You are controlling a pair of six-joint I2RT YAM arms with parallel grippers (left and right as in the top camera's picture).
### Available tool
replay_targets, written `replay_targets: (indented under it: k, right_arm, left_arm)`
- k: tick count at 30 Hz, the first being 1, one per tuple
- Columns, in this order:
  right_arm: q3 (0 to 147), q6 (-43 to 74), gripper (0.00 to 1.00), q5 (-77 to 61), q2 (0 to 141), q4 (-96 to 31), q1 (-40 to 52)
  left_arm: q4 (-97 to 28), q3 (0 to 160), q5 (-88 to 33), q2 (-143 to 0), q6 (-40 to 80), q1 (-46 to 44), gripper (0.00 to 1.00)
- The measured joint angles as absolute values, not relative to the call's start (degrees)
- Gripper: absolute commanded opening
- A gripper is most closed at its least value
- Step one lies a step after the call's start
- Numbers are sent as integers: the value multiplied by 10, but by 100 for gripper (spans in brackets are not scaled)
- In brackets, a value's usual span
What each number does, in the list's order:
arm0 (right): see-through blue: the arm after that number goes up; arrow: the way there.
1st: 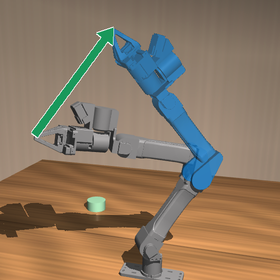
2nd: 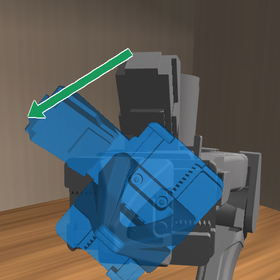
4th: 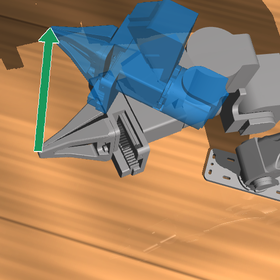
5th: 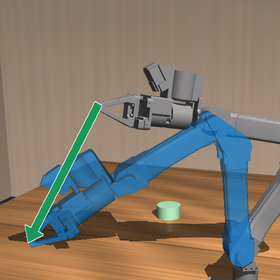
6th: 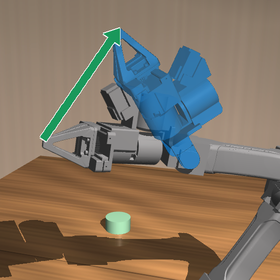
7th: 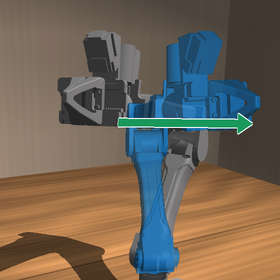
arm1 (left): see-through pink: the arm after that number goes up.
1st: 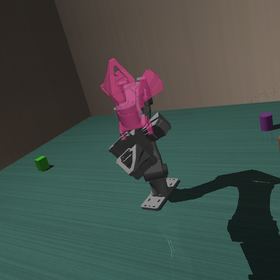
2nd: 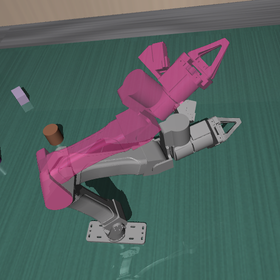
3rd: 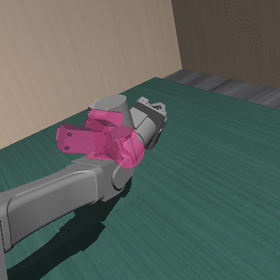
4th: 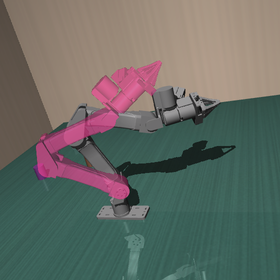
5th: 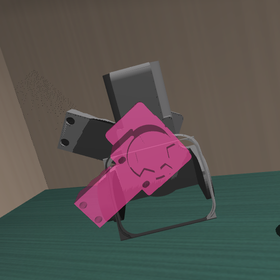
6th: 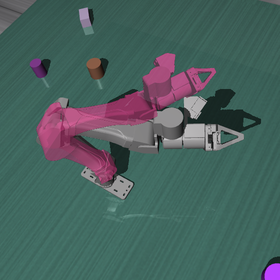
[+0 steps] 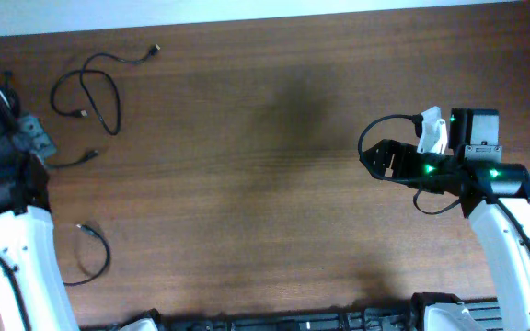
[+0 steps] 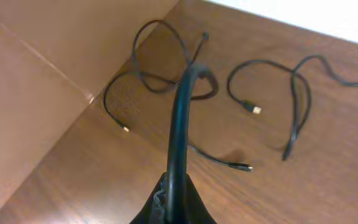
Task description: Untangle cables
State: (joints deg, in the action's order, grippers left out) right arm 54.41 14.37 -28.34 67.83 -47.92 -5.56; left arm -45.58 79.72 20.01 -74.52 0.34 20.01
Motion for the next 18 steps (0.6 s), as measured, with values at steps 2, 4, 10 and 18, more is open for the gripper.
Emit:
replay_targets:
  k: [2, 4, 10, 18]
  right_arm:
    - [544, 144, 99, -283, 678, -479, -56]
    - [544, 143, 99, -283, 678, -479, -56]
    - [544, 144, 99, -281, 697, -477, -56]
    - [544, 143, 99, -279, 749, -477, -56]
  left_arm:
    - [-437, 796, 215, -747, 1, 200, 0]
    - [-398, 796, 228, -723, -1, 200, 0]
    - [-286, 797, 234, -634, -3, 200, 0]
    - [-314, 802, 238, -636, 17, 200, 0]
